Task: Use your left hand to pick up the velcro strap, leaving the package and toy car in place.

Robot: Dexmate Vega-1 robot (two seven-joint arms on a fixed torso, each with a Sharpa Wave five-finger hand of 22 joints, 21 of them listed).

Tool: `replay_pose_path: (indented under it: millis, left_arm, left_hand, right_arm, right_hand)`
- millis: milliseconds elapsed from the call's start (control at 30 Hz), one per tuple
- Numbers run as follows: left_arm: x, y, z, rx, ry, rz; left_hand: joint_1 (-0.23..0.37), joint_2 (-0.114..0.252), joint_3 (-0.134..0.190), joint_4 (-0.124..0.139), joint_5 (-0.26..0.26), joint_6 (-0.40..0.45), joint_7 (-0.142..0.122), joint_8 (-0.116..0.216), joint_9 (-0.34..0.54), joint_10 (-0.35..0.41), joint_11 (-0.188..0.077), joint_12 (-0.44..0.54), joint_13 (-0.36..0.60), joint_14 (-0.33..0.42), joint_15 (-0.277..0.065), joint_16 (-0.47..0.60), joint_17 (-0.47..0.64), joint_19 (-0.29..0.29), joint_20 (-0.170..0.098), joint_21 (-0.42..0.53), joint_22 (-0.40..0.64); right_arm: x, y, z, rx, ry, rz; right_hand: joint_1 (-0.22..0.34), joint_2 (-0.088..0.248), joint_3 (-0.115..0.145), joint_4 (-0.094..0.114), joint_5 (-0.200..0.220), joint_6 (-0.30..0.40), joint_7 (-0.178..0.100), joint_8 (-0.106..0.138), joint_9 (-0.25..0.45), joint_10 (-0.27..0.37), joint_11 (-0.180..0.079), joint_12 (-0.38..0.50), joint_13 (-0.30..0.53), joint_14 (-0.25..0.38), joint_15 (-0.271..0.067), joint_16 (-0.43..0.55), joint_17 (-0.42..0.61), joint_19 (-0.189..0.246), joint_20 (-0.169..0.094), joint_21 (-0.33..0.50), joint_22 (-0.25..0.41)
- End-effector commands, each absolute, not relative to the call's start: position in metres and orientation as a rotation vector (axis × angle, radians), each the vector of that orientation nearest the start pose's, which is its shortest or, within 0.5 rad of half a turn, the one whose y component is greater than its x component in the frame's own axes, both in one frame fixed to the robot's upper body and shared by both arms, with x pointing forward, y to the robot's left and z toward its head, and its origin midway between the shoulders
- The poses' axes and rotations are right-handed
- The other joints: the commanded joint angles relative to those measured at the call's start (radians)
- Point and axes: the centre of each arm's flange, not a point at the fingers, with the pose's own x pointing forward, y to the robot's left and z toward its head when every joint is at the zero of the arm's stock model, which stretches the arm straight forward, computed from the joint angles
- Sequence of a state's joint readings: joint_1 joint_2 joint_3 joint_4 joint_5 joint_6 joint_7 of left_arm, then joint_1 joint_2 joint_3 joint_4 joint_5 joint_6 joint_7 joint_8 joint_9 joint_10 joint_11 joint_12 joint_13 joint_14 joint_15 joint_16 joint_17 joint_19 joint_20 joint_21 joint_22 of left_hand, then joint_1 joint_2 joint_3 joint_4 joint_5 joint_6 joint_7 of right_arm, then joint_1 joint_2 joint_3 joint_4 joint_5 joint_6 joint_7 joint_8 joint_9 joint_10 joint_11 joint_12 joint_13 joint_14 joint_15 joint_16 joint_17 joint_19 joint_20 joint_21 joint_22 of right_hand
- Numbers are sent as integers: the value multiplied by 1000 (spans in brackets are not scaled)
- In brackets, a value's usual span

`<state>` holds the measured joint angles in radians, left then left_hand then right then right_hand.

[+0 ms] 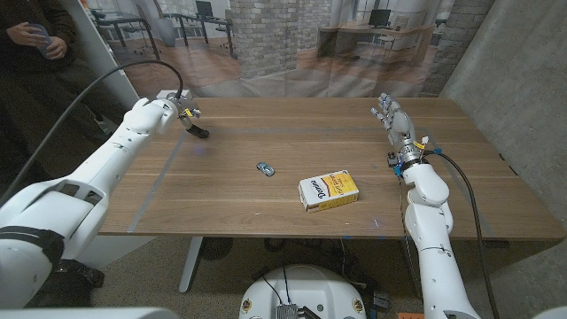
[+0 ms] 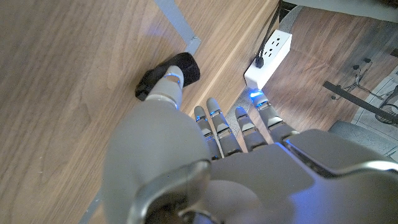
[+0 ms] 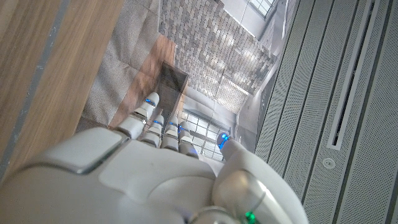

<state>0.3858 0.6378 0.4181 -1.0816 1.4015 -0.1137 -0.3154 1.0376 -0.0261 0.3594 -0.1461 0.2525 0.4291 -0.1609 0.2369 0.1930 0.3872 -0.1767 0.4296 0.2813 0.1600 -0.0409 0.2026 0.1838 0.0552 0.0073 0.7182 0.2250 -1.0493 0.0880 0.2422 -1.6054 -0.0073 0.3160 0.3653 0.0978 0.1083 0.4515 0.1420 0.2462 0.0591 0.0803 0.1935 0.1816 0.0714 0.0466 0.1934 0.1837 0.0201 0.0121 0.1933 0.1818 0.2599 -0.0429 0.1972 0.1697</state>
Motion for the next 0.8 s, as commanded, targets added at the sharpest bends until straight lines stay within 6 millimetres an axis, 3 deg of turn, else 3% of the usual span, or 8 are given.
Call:
replay_pose_path:
  millis: [33,333,467,733,800]
  left_arm:
    - [704,399,116,2157,-56,278]
    - [713,396,111,2164,-52,259]
    - [716,395,107,2165,-42,246]
    - [720,393,103,2167,-38,230]
    - [722,391,101,2177,-35,224]
  left_hand:
    - [18,2,-10,1,5,12,-1,-1,3,11,-4,9,4,10,-84,-1,3,7,-6,8,2]
    - [29,7,-19,0,5,25,-5,-1,3,21,-9,17,8,18,-87,-1,3,11,-10,17,3]
    - [36,10,-24,-1,5,34,-9,0,3,24,-10,20,10,23,-113,-1,3,14,-18,23,3]
    - [44,12,-34,-2,5,38,-10,-4,3,30,-12,27,14,26,-117,-3,3,14,-17,31,3]
    - [46,12,-36,-2,5,39,-11,-4,3,32,-12,28,15,26,-118,-4,3,14,-19,32,3]
  right_arm:
    - [570,-287,-12,-57,-857,89]
    - [569,-287,-11,-61,-857,84]
    - [569,-287,-11,-60,-856,82]
    - [569,-288,-11,-60,-856,79]
    - [569,-288,-11,-59,-856,77]
  right_hand:
    - [-8,35,7,-1,-5,9,4,2,3,11,2,0,3,9,-5,-2,2,10,-6,2,4]
    - [-8,35,8,-2,-5,9,3,1,3,12,1,0,3,9,-4,-2,2,10,-6,2,4]
    - [-8,35,9,-2,-5,10,3,1,3,11,2,0,3,9,-5,-3,2,10,-6,2,4]
    - [-8,34,9,-2,-5,9,4,1,3,11,2,0,3,9,-3,-3,2,9,-6,1,4]
    - [-9,34,10,-2,-5,17,-15,3,3,12,1,0,3,10,-4,-3,2,9,-6,1,4]
